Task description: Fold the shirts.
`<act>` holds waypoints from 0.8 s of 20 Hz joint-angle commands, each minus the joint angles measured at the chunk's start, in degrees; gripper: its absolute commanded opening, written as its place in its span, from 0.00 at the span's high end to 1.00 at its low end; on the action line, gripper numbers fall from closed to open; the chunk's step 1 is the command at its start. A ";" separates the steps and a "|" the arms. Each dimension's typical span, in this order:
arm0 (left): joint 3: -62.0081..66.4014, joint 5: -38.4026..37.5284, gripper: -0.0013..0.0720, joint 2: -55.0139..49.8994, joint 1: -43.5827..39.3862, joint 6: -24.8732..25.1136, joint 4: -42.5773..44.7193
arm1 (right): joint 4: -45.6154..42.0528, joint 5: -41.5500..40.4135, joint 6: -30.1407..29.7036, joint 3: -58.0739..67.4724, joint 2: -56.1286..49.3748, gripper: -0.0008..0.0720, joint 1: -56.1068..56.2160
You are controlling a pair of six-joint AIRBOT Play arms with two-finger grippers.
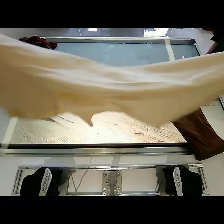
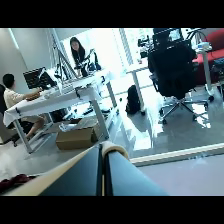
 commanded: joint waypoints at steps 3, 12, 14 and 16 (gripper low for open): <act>1.97 -8.81 0.97 -12.68 0.00 -10.86 7.41 | 3.21 5.79 -3.06 3.91 -13.40 0.95 -1.25; -14.45 1.84 0.97 -50.16 -19.67 -11.34 13.79 | -2.19 -15.02 -8.22 -13.29 -49.40 0.95 20.04; -14.43 8.39 0.97 -57.86 -22.67 -16.06 21.00 | -0.92 -24.61 -8.00 -13.22 -57.13 0.95 22.49; -13.81 13.07 0.97 -63.34 -23.04 -20.22 25.38 | 1.20 -29.51 -7.80 -11.96 -63.58 0.95 22.60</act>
